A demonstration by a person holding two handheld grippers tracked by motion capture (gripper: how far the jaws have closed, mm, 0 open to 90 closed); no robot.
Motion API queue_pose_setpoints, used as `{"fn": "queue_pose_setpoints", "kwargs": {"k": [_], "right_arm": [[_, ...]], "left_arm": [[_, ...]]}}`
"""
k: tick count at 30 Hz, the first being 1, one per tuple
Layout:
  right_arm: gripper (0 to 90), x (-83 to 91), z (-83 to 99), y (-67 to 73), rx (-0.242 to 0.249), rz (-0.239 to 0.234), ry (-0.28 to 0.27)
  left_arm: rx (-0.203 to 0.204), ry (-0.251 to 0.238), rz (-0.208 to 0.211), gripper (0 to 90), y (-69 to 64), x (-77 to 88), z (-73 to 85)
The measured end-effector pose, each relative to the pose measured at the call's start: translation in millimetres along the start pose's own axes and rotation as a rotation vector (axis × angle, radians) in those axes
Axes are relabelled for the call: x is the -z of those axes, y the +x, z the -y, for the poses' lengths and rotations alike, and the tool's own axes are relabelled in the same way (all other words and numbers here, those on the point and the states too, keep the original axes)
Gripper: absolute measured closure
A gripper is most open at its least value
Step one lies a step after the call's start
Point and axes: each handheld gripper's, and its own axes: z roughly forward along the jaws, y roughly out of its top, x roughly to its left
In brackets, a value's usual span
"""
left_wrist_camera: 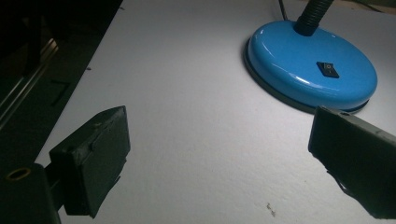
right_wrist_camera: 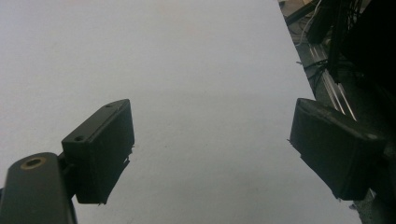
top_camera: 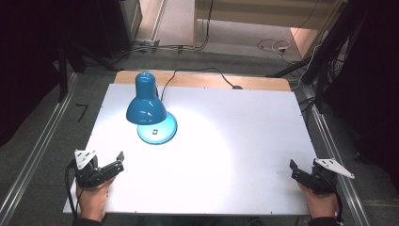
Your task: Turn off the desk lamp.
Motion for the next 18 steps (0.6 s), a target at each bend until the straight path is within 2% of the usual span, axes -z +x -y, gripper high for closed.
{"fn": "queue_pose_setpoints", "kwargs": {"k": [18], "right_arm": [[12.3, 0.5, 0.2, -1.0, -0.005, 0.003, 0.002]], "left_arm": [[-0.038, -0.001, 0.035, 6.3, -16.0, -4.3, 0.3]]}}
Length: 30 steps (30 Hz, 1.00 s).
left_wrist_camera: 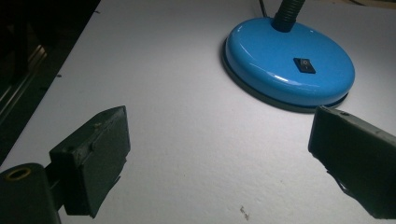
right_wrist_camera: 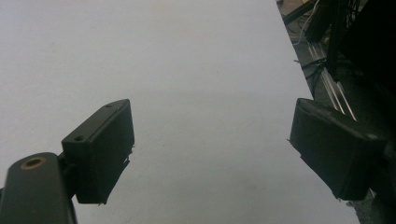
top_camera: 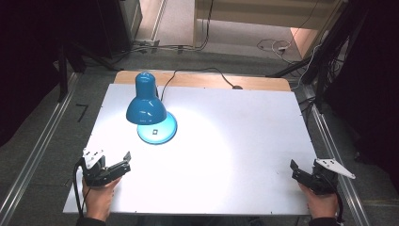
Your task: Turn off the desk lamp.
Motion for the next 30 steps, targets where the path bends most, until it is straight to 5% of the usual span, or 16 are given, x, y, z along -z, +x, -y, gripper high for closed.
{"fn": "queue_pose_setpoints", "kwargs": {"k": [30], "right_arm": [[12.3, -0.2, 0.0, -0.2, 0.003, 0.003, 0.000]], "left_arm": [[-0.031, -0.011, 0.030, 7.2, -19.2, -8.0, -6.2]]}}
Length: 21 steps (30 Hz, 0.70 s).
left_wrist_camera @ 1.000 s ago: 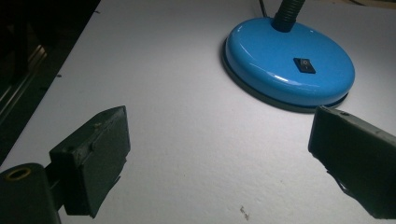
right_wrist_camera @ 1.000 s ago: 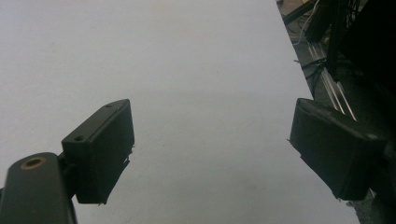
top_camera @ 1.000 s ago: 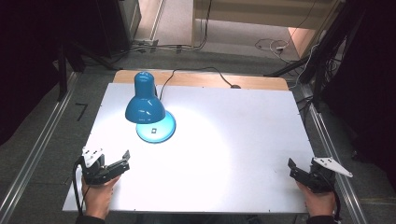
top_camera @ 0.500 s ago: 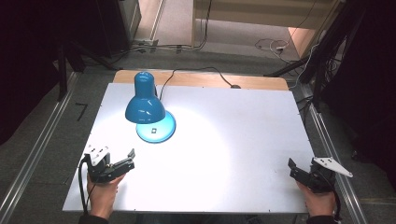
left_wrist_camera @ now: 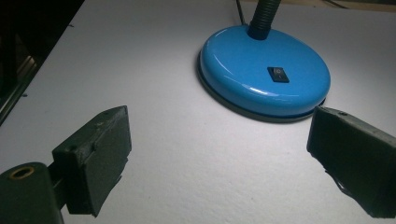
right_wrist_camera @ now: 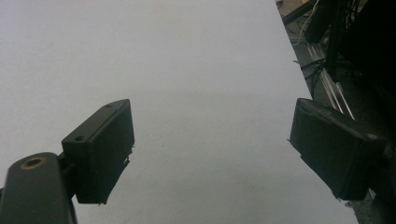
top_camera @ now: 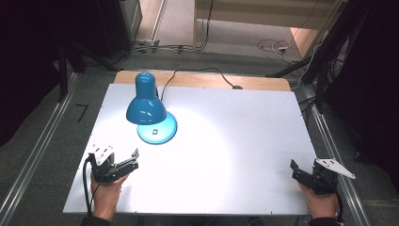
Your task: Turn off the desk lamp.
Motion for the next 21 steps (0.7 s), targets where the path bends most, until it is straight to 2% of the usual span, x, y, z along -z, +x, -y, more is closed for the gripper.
{"fn": "queue_pose_setpoints", "kwargs": {"k": [21], "right_arm": [[12.4, -0.8, 0.4, 0.7, 0.001, 0.003, 0.004]], "left_arm": [[-0.027, -0.002, 0.008, 7.2, -7.1, -8.8, -5.4]]}}
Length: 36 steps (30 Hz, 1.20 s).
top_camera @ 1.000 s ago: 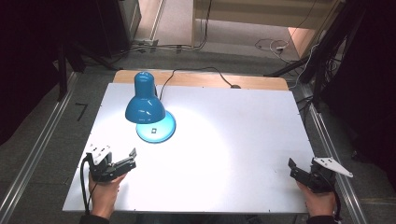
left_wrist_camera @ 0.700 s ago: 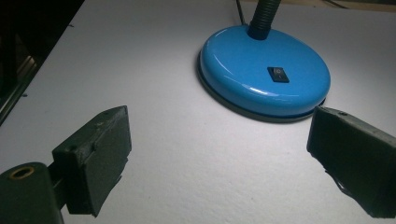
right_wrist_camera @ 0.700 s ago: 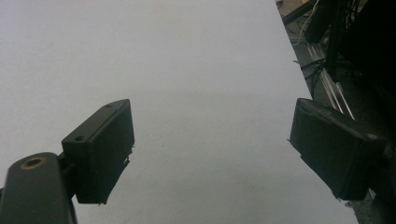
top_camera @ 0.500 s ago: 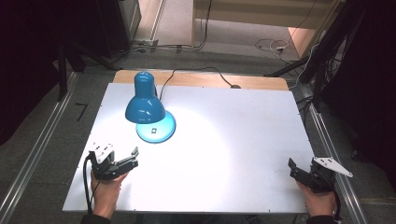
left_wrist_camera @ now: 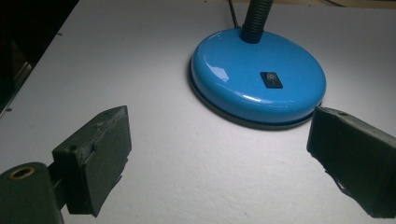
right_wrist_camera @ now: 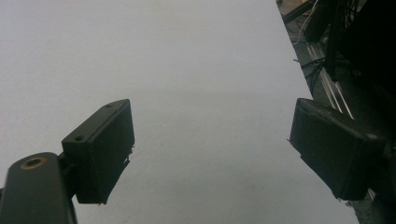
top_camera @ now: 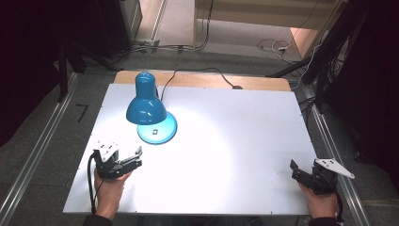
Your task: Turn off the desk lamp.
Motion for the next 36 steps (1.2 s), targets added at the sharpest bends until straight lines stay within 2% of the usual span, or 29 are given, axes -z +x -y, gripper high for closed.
{"fn": "queue_pose_setpoints", "kwargs": {"k": [10, 36], "right_arm": [[12.4, -0.1, 0.3, 0.1, 0.002, 0.001, 0.000], [12.3, -3.9, 1.1, 0.5, 0.007, 0.005, 0.012]], "left_arm": [[-0.016, 0.003, -0.001, 7.2, -4.8, -5.6, -1.6], [-0.014, 0.001, 0.004, 7.3, -12.4, -15.8, -8.5]]}}
